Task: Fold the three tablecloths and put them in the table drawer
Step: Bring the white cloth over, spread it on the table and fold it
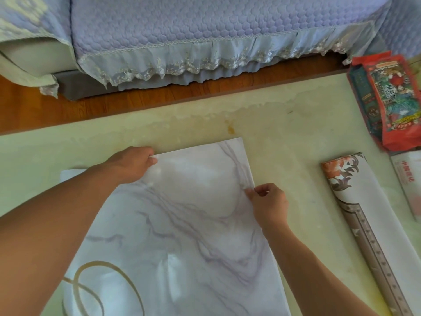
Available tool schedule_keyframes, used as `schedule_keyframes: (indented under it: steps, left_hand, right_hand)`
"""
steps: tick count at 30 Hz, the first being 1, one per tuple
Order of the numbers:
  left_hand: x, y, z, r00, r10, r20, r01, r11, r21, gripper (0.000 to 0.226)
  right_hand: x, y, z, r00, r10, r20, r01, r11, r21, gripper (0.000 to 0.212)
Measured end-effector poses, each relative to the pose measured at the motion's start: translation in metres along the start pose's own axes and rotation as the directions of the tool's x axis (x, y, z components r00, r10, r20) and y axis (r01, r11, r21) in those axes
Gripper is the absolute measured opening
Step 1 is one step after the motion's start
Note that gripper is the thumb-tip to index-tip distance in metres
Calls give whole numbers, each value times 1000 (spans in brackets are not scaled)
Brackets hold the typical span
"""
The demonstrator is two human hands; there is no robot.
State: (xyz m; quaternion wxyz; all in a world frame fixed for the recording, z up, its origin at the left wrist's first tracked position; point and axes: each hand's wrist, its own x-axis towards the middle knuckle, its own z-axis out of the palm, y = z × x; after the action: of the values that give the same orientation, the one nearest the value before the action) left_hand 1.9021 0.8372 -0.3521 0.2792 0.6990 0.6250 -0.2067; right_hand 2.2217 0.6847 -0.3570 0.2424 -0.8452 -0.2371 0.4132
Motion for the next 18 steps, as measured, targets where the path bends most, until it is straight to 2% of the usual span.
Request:
schedule_keyframes:
  steps: [2, 5, 12, 18]
  left_hand:
    - [0, -11, 1, 1000, -1, -29, 2, 1000, 26, 32]
    - [0, -23, 2, 999, -24, -35, 25, 999, 41, 26]
    - [-4, -17, 9, 998, -33, -49, 31, 999, -39, 36]
    - [-4, -14, 14, 996, -44, -76, 46, 999, 25, 32]
  right_hand:
    - [-4, -5, 6, 1000, -10, 19, 9, 999, 49, 25]
    - [-6, -10, 15, 997, -55, 54, 55, 998, -10, 17]
    - [1, -3, 14, 998, -56, 4, 56, 998, -41, 12]
    - [-1, 1, 12, 999, -48, -1, 48, 999, -3, 16]
